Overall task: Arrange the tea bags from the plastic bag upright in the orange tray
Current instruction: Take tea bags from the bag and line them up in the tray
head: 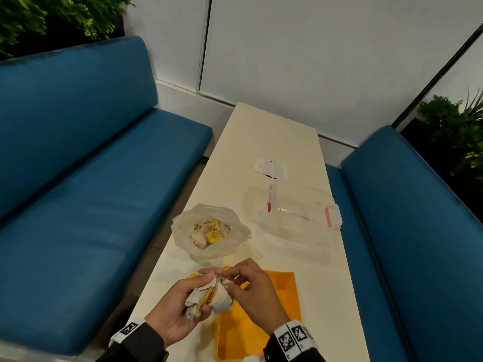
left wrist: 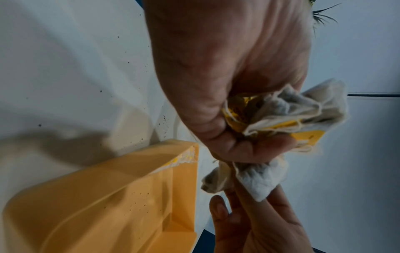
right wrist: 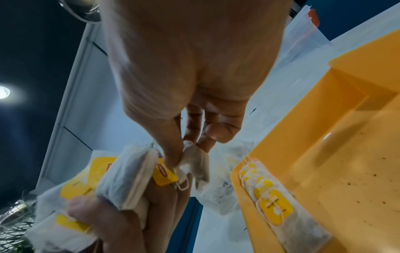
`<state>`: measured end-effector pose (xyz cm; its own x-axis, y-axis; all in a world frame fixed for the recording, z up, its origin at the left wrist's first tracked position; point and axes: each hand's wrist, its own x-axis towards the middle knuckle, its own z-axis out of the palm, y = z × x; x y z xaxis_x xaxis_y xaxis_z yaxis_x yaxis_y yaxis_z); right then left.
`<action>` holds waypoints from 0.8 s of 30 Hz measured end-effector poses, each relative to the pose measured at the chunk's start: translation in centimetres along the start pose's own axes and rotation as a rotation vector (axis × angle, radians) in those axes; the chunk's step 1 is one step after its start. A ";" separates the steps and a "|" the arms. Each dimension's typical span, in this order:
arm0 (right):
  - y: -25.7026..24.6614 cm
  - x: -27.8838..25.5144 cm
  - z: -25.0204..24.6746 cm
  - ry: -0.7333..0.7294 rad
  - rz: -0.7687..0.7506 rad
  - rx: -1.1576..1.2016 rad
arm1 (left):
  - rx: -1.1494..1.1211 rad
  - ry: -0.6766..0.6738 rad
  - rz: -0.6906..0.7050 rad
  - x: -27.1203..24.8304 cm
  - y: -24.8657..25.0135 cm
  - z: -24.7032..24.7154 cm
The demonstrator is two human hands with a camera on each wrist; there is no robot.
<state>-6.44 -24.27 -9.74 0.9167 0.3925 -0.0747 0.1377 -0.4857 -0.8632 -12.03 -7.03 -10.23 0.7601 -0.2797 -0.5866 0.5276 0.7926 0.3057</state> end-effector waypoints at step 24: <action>0.9 -0.6 -1.5 0.045 0.171 0.377 | 0.176 0.057 0.052 0.4 -0.2 -0.6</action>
<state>-6.26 -26.13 -9.76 0.9311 0.2923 -0.2181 -0.1573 -0.2178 -0.9632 -12.03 -6.99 -10.97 0.7678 -0.2058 -0.6067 0.5502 0.6970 0.4599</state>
